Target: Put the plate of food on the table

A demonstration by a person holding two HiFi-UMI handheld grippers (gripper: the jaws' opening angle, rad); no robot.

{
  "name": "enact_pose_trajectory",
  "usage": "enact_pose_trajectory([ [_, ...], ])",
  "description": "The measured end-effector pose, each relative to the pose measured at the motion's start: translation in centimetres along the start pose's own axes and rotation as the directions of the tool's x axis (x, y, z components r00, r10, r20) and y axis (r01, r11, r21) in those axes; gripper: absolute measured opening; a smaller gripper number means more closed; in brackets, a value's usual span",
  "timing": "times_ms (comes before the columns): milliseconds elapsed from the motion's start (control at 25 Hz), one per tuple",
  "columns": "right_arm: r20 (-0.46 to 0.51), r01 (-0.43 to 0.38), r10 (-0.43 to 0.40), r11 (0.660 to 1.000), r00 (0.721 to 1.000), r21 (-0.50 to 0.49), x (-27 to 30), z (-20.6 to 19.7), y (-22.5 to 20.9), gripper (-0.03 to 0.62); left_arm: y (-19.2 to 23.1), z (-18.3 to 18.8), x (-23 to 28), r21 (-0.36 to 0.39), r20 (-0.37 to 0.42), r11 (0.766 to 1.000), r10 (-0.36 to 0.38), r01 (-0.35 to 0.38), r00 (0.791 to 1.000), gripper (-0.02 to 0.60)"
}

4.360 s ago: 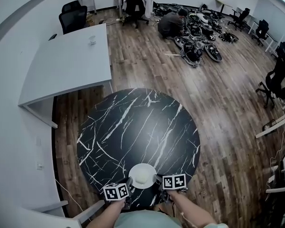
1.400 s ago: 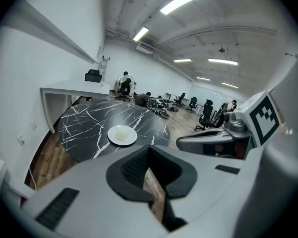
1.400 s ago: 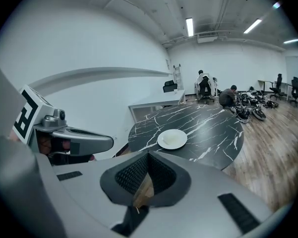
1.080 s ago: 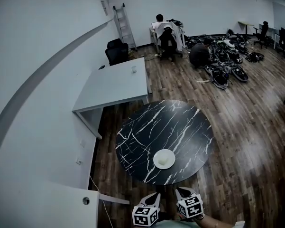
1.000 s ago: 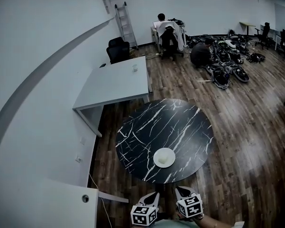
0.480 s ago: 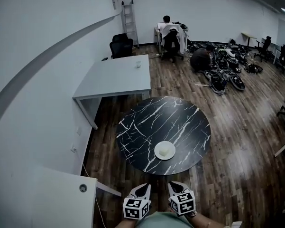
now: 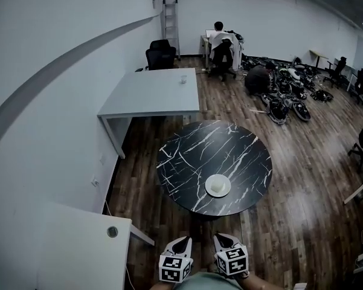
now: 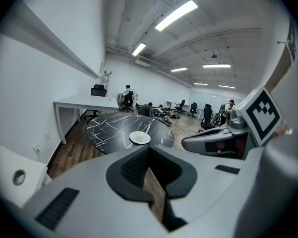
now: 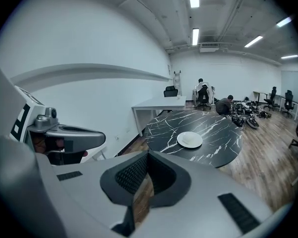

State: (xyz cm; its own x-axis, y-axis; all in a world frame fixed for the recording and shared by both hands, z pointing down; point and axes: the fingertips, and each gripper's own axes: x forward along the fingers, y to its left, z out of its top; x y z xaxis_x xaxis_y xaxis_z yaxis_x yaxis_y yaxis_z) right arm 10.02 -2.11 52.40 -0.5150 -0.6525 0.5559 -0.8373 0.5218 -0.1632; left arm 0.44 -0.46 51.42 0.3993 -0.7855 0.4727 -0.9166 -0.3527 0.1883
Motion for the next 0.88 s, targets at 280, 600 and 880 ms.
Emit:
enact_pose_trajectory([
  [280, -0.027, 0.051, -0.050, 0.999, 0.998, 0.014, -1.4, -2.2, 2.6, 0.009, 0.0, -3.8, -3.1, -0.043, -0.017, 0.998, -0.046, 0.045, 0.999, 0.006],
  [600, 0.007, 0.005, -0.005, 1.000, 1.000, -0.013, -1.4, -3.0, 3.8, 0.009, 0.5, -2.8, -3.1, 0.010, 0.015, 1.000, -0.022, 0.022, 1.000, 0.006],
  [880, 0.033, 0.035, -0.036, 0.999, 0.999, 0.012, -3.1, -2.2, -0.1, 0.009, -3.0, -1.7, -1.5, 0.052, 0.000, 0.998, -0.035, 0.035, 0.999, 0.006],
])
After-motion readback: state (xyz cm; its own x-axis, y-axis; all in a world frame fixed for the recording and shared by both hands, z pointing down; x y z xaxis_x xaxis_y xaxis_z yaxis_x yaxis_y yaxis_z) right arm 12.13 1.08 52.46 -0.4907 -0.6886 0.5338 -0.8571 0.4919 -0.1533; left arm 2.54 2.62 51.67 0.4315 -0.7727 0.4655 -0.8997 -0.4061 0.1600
